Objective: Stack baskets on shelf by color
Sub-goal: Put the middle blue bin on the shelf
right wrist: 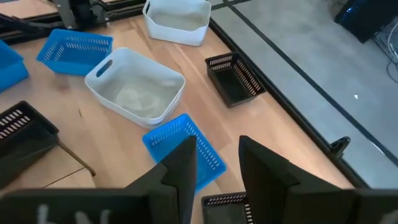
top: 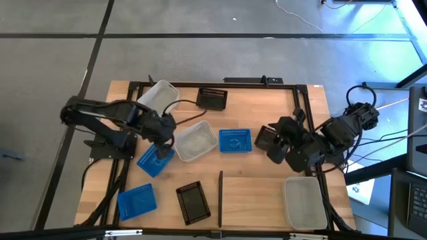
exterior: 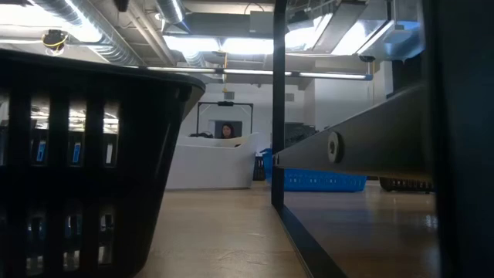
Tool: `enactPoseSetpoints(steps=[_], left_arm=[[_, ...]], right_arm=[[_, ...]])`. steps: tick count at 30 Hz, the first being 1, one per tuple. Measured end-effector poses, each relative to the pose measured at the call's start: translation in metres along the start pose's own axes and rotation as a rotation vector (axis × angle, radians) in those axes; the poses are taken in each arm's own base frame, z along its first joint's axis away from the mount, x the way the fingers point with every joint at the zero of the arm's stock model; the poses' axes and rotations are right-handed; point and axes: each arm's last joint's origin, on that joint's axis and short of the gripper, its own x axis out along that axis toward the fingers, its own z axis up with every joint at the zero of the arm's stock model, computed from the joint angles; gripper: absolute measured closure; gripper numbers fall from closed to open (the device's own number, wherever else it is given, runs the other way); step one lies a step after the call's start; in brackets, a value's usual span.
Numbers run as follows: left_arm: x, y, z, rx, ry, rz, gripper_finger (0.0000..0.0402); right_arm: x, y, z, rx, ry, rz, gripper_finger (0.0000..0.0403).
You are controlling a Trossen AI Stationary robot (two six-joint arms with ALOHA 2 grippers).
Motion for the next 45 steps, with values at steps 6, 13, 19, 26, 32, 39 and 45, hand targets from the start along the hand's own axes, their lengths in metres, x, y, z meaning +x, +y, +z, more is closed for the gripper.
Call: enactPoseSetpoints(steps=[6, 13, 19, 26, 32, 39, 45], left_arm=[[0.019, -0.005, 0.002, -0.177, 0.210, -0.013, 0.0401], [0.044, -0.018, 0.005, -0.345, 0.342, 0.022, 0.0401], [0.061, -0.026, 0.006, -0.365, 0.429, 0.051, 0.0401], [0.065, -0.026, 0.005, -0.302, 0.447, 0.083, 0.0401], [0.072, -0.028, 0.006, -0.235, 0.472, 0.097, 0.0401], [0.087, -0.029, 0.008, -0.274, 0.552, 0.128, 0.0401], [0.094, -0.027, 0.011, -0.222, 0.589, 0.127, 0.0401]], right_arm=[[0.003, -0.002, 0.001, -0.032, 0.020, 0.001, 0.0286], [0.004, -0.002, 0.001, -0.037, 0.044, 0.016, 0.0286], [0.004, -0.002, 0.001, -0.069, 0.044, 0.017, 0.0286], [0.004, -0.001, 0.001, -0.108, 0.053, 0.025, 0.0286], [0.004, -0.001, 0.001, -0.110, 0.066, 0.037, 0.0286], [0.004, -0.001, 0.000, -0.111, 0.078, 0.048, 0.0286], [0.004, -0.001, 0.000, -0.114, 0.078, 0.048, 0.0286]])
